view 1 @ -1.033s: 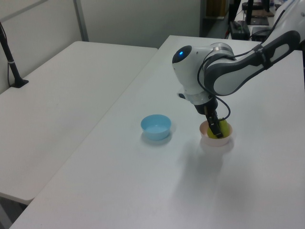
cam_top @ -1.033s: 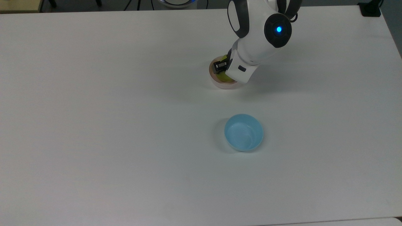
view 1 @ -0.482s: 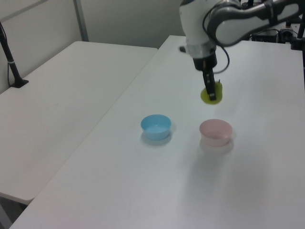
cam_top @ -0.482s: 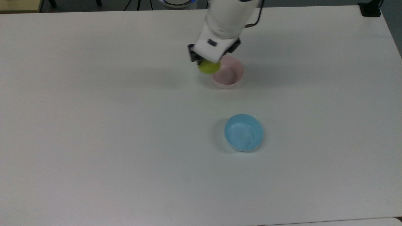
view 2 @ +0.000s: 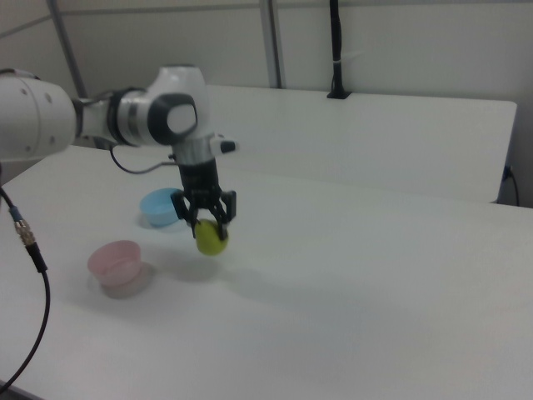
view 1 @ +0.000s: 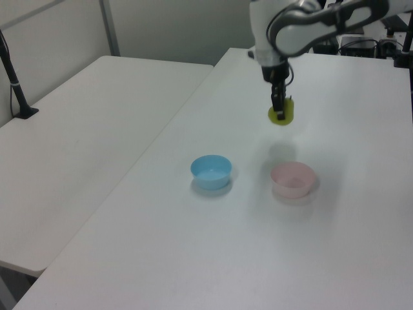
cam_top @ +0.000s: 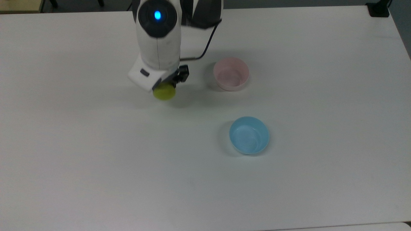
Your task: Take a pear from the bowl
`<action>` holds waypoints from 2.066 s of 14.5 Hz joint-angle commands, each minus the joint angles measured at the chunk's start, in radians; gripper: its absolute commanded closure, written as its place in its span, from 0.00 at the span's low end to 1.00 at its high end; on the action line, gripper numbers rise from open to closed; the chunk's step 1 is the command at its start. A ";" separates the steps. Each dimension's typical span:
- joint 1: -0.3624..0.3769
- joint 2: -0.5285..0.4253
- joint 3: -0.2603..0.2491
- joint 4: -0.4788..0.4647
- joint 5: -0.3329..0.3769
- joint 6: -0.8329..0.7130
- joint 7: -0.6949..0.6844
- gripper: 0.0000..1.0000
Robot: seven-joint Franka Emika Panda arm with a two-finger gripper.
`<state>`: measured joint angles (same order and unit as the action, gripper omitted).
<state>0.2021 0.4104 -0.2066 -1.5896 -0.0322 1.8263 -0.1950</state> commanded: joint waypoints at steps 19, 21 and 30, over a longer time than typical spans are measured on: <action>-0.171 -0.308 0.007 0.016 -0.008 0.005 0.078 0.00; -0.191 -0.320 0.001 0.017 -0.008 0.004 0.083 0.00; -0.181 -0.324 0.013 0.008 -0.012 -0.077 0.106 0.00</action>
<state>0.0072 0.1141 -0.1974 -1.5612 -0.0357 1.7996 -0.1134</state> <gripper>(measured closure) 0.000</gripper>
